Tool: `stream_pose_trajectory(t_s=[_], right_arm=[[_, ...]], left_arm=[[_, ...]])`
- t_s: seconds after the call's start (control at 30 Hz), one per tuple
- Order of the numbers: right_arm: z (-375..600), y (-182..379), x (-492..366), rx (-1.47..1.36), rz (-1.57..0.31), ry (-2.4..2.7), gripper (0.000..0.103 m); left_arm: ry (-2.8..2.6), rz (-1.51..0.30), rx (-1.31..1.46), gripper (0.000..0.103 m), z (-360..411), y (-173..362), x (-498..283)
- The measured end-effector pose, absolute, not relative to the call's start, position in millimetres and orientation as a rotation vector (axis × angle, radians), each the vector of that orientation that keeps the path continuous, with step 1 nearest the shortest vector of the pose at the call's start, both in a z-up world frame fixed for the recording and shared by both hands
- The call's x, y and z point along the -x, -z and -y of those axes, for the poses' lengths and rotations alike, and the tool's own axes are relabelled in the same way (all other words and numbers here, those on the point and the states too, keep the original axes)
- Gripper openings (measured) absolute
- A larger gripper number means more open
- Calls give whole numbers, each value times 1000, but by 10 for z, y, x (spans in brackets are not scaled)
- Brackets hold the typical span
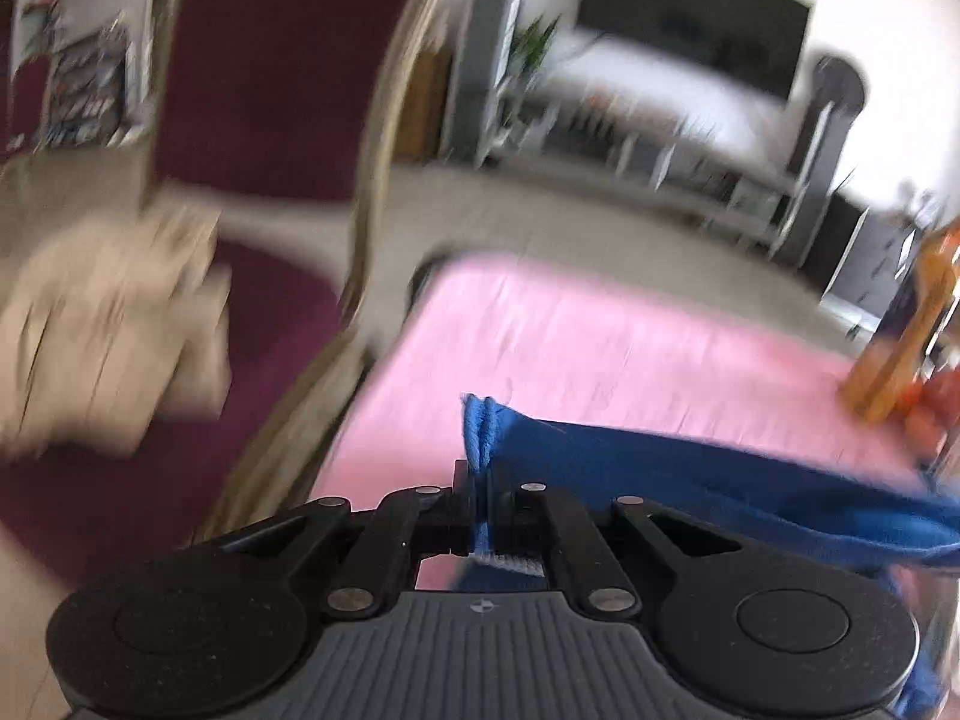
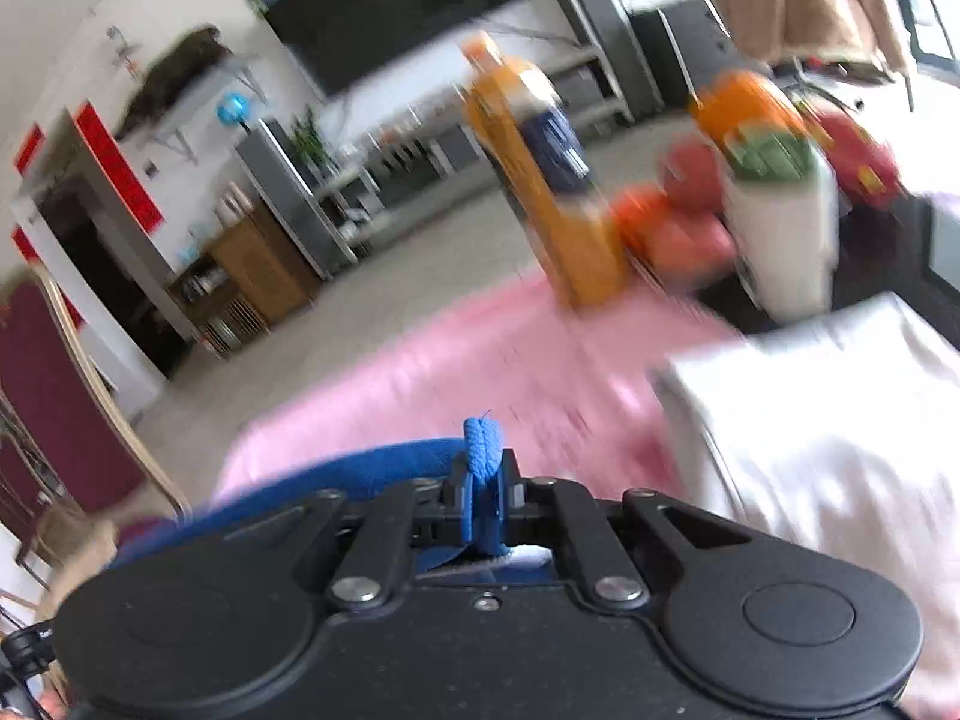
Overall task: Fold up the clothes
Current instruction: 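Lift the blue trim edge with both grippers and fold it over the grey body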
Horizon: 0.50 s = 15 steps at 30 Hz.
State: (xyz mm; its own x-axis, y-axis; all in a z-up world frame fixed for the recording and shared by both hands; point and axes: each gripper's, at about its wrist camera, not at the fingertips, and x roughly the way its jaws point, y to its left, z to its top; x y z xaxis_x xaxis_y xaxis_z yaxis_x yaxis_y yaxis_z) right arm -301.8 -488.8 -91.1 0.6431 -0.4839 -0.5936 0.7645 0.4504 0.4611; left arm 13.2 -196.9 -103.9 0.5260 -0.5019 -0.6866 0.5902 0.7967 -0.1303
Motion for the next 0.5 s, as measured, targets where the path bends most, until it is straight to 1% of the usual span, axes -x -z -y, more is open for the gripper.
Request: stream_pose_trajectory(t_s=[0.07,0.1,0.13,0.17,0.23,0.27,0.3,0.4,0.43,0.47,0.5], right_arm=[[4731,1160,3180,-818,-459,819,8],[4687,1262,3259,-850,-484,814,9],[4670,1307,3300,-889,-511,795,10],[4651,1330,3337,-917,-530,778,14],[4612,1196,3372,-864,-528,793,25],[4596,1118,3387,-825,-522,810,39],[4588,1050,3415,-798,-497,817,41],[4606,912,3501,-811,-383,808,40],[4616,876,3512,-817,-352,800,40],[4621,888,3468,-818,-356,780,33],[4628,902,3408,-813,-367,761,28]], left_arm=[[622,-841,-165,7,1837,1226,-16],[606,-853,-187,12,1760,1268,23],[592,-849,-194,13,1686,1256,61],[578,-835,-191,12,1613,1211,99],[571,-773,-181,12,1490,1081,136],[572,-738,-178,12,1459,1010,155],[574,-702,-174,12,1440,931,172],[609,-644,-158,13,1508,766,152],[646,-651,-150,15,1558,732,139],[687,-665,-154,17,1632,721,133],[728,-678,-166,20,1720,722,133]])
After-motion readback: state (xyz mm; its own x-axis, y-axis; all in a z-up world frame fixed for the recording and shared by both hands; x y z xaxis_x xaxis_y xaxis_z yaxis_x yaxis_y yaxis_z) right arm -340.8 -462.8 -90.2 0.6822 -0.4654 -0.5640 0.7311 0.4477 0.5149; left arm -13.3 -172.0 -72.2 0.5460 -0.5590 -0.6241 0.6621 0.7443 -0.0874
